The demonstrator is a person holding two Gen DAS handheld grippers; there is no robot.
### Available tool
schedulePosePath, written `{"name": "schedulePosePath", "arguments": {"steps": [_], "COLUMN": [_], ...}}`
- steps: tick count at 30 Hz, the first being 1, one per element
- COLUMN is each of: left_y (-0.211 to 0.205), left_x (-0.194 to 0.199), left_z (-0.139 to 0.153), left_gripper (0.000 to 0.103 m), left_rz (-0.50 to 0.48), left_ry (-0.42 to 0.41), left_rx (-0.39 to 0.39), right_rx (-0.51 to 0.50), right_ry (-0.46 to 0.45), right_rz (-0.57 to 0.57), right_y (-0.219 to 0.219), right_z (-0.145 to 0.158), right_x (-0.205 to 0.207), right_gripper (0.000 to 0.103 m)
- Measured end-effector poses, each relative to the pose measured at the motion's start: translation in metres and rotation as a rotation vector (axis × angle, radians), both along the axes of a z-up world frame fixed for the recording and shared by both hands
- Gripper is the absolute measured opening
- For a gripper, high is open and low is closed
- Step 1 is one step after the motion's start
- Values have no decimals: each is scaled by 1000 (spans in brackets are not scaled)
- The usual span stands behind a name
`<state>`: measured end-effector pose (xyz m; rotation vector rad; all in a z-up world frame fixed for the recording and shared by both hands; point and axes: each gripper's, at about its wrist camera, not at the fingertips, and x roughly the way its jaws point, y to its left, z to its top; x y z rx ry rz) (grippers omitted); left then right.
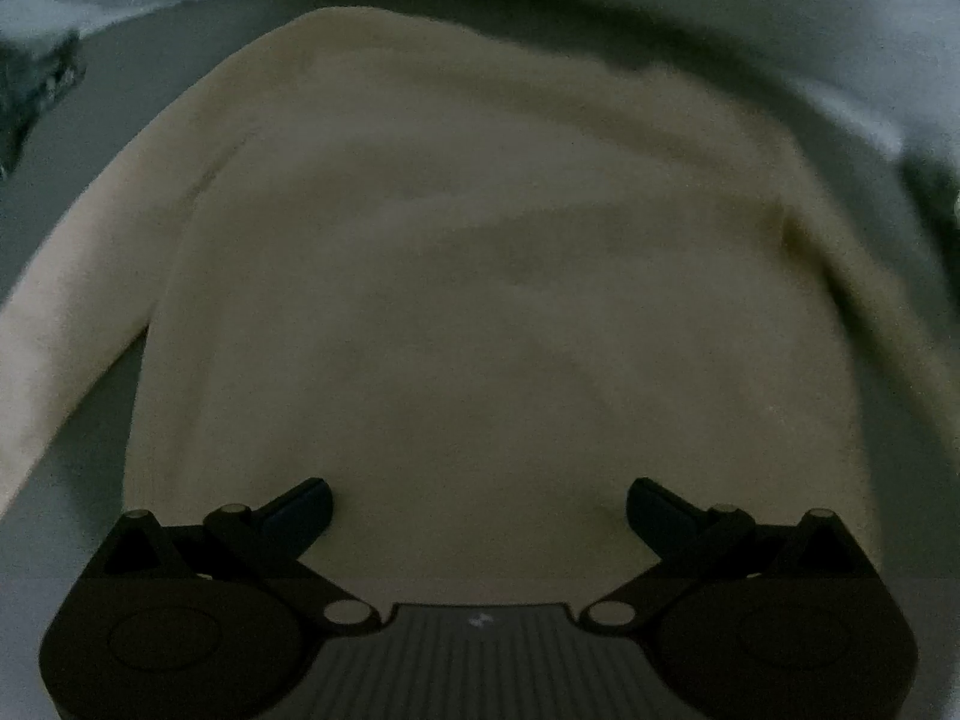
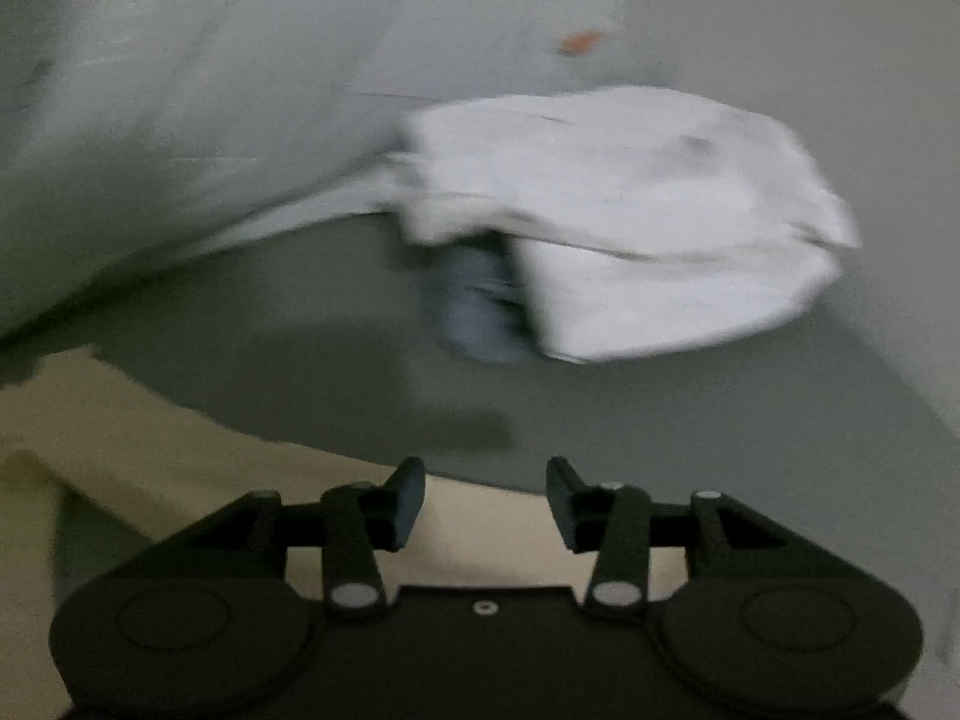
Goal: Fold clothes
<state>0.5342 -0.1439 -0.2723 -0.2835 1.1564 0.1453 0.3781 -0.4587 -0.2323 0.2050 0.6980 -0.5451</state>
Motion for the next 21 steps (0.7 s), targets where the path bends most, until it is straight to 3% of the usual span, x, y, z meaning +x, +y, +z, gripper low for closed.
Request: {"name": "schedulePosePath", "arguments": {"steps": [2,4,9,14,17,19,21], "left_y": [10,22,66,109,127,136,143], "left_x": [1,8,39,84,114,136,157], "left_z": [13,21,27,20,17,14,9], "left_gripper": [103,103,103,103,103,98,83], "left_rz": [3,27,107,180,166,133,108], "left_ry": [-67,-108,-148,-171,-210,-245,-276], "left_rx": [-16,22,89,139,153,159,167], "right_rx": [29,51,83,122,173,194,193], "right_ry": [-7,-18,-28,-36,-51,-61,-57], "right_rz": [116,194,366,464,500,527,561], "right_y": [12,23,56,74,85,92,100], "right_z": [0,0,-3,-13,-17,-20,-25], "right_x": [24,48,111,180,214,233,252], "right_gripper": [47,47,47,47,47,47,47]}}
